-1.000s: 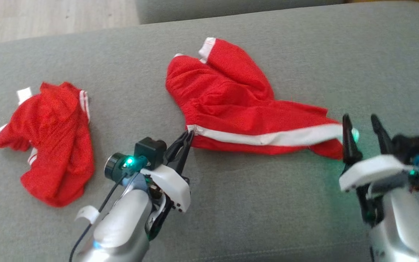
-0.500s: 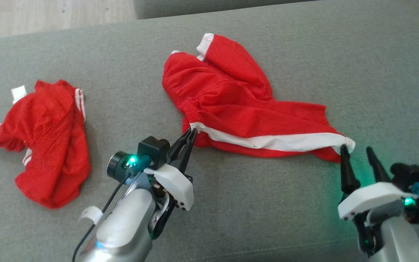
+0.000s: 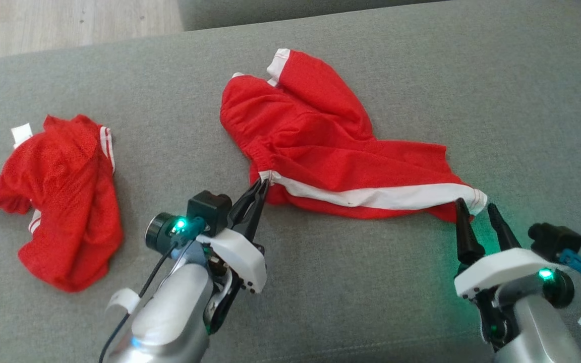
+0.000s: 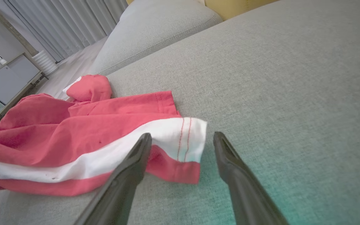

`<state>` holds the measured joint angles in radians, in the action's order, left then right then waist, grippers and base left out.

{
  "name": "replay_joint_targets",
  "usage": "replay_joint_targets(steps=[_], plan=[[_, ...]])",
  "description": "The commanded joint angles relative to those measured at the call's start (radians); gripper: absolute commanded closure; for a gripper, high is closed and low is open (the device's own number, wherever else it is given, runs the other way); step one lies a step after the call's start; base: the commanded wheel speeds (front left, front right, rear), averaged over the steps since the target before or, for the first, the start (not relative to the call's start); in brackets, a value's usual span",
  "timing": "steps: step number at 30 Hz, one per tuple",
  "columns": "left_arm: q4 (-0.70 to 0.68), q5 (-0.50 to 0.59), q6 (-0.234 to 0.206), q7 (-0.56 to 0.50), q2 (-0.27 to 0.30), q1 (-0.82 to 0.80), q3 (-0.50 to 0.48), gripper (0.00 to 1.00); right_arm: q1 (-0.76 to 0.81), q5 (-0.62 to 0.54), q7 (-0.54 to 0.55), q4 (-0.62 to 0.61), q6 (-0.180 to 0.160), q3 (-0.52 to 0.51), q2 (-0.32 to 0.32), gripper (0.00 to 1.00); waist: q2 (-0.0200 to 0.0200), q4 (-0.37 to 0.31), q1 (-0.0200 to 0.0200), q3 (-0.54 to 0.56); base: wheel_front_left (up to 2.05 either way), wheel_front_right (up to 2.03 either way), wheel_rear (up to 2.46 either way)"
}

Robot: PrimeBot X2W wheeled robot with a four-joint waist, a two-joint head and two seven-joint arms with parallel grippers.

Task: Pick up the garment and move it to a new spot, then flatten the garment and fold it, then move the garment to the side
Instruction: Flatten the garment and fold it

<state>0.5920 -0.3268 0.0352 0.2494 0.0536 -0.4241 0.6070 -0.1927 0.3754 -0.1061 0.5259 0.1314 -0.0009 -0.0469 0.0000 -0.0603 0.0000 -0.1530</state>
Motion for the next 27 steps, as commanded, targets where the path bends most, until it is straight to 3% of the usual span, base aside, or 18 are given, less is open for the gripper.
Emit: replay_joint_targets(steps=[1,7,8,9,10,20,27], plan=[[-0.031,0.011,-0.001,0.012,0.004,-0.016,-0.033,1.00,-0.046,0.010,-0.010,-0.017,-0.001,0.031,-0.003,0.00,0.0000,0.003,0.0000,0.000,0.00,0.00,0.00],[-0.032,0.016,0.000,0.012,0.003,-0.016,-0.034,1.00,-0.076,0.032,-0.022,0.014,-0.001,0.045,-0.003,0.00,0.0000,0.008,0.0000,-0.004,0.00,0.00,0.00],[-0.032,0.017,0.000,0.012,0.003,-0.015,-0.035,1.00,-0.079,0.034,-0.023,0.018,-0.001,0.048,-0.003,0.11,0.0000,0.009,0.0000,-0.004,0.00,0.00,0.00],[-0.032,0.018,0.000,0.012,0.003,-0.015,-0.036,1.00,-0.082,0.035,-0.023,0.023,-0.001,0.050,-0.003,0.67,0.0000,0.009,0.0000,-0.005,0.00,0.00,0.00],[-0.031,0.019,0.000,0.012,0.003,-0.015,-0.036,1.00,-0.085,0.035,-0.024,0.027,-0.001,0.053,-0.003,1.00,0.0000,0.009,0.0000,-0.004,0.00,0.00,0.00],[-0.037,0.022,-0.005,0.012,0.010,-0.012,-0.057,1.00,-0.099,0.006,-0.056,0.020,-0.001,0.072,-0.003,1.00,0.0000,-0.003,0.0000,0.017,0.00,0.00,0.00],[-0.104,0.037,0.005,0.012,0.046,-0.060,-0.084,1.00,-0.152,-0.091,-0.111,-0.125,-0.001,0.100,-0.053,1.00,0.0000,-0.020,0.0000,0.053,0.00,0.00,0.00]])
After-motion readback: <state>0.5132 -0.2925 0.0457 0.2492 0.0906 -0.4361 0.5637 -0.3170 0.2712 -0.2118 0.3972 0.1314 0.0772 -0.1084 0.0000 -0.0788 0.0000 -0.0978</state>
